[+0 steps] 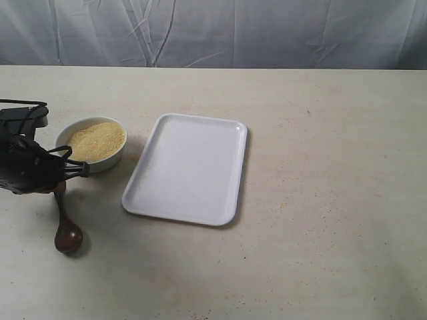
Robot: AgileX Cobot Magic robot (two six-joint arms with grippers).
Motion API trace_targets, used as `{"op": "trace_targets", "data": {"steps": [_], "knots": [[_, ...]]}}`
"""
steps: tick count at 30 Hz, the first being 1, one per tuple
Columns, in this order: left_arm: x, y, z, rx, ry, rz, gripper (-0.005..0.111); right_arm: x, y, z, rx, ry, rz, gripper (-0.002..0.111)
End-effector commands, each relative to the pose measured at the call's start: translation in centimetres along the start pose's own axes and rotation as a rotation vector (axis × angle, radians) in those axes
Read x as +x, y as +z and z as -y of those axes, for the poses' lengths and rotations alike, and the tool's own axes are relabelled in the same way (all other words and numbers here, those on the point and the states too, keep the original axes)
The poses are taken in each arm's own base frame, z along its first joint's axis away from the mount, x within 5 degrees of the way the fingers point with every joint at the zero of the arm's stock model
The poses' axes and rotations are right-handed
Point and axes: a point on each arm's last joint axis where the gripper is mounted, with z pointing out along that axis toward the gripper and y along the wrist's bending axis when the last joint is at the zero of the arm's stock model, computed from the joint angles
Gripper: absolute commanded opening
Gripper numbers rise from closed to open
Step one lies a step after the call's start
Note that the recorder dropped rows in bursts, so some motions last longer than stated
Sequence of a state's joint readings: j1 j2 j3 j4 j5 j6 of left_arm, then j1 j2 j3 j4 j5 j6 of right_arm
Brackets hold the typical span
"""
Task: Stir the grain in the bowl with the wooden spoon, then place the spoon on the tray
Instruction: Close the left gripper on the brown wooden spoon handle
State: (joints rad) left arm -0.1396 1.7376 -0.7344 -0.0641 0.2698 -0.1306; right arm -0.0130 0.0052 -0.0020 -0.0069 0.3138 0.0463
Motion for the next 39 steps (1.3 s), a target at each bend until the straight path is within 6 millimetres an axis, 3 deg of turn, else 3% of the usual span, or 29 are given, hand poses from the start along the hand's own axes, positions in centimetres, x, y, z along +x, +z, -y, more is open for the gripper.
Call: {"op": "trace_targets", "data": {"steps": [1,11,18,23,29,33,39], "knots": [[0.0,0.1,0.0,-0.001,0.002,0.002,0.022,0.0,0.0,0.0,-0.004,-0.001,0.012,0.000],[0.0,0.1,0.2,0.017,-0.070,0.004,0.023,0.0,0.0,0.0,-0.004,-0.001,0.012,0.000],[-0.2,0.1,0.1,0.016,-0.121,0.030,0.053,0.0,0.0,0.0,-0.004,-0.001,0.012,0.000],[-0.3,0.4,0.0,0.015,-0.123,0.033,0.053,0.0,0.0,0.0,-0.004,-0.001,0.012,0.000],[0.4,2.1,-0.1,0.000,-0.124,-0.023,0.053,0.0,0.0,0.0,-0.004,-0.001,0.012,0.000],[0.4,2.2,-0.1,0.000,-0.124,-0.021,0.043,0.0,0.0,0.0,-0.004,-0.001,0.012,0.000],[0.3,1.5,-0.1,0.004,-0.124,-0.014,0.004,0.0,0.0,0.0,-0.004,-0.001,0.012,0.000]]}}
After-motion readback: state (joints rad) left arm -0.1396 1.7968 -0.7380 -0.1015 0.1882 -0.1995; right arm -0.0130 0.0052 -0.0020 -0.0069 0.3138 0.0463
